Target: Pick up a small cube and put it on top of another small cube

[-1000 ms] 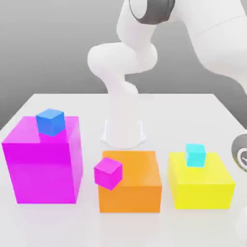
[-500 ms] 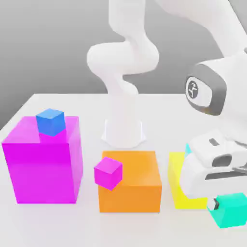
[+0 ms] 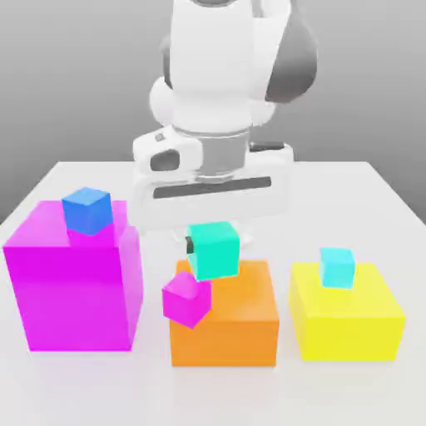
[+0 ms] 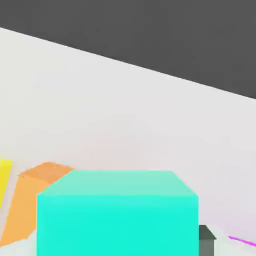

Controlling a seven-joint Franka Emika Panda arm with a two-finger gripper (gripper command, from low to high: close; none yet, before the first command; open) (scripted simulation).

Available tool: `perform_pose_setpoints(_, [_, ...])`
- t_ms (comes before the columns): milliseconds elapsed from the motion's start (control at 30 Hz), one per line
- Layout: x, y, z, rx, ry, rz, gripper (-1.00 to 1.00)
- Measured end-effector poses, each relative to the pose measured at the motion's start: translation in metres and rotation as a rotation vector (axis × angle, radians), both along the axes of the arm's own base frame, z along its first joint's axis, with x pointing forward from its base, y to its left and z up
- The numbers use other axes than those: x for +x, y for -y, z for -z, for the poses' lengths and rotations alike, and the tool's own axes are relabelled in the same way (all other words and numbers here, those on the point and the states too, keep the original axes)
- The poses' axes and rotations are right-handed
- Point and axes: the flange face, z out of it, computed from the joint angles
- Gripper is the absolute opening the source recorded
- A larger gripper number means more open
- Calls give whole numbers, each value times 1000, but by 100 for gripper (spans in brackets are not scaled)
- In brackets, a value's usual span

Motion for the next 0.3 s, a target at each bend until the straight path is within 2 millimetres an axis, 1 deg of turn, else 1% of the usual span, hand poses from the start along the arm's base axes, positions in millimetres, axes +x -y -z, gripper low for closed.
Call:
perform_pose_setpoints(67, [-7, 6, 15, 4, 0, -7, -100])
perform_pose_setpoints(167, [-10, 8, 50, 4, 0, -9, -100])
perform_pose_setpoints(200, [-11, 9, 60, 3, 0, -9, 100])
perform_pose_setpoints(300, [-11, 9, 60, 3, 0, -9, 100])
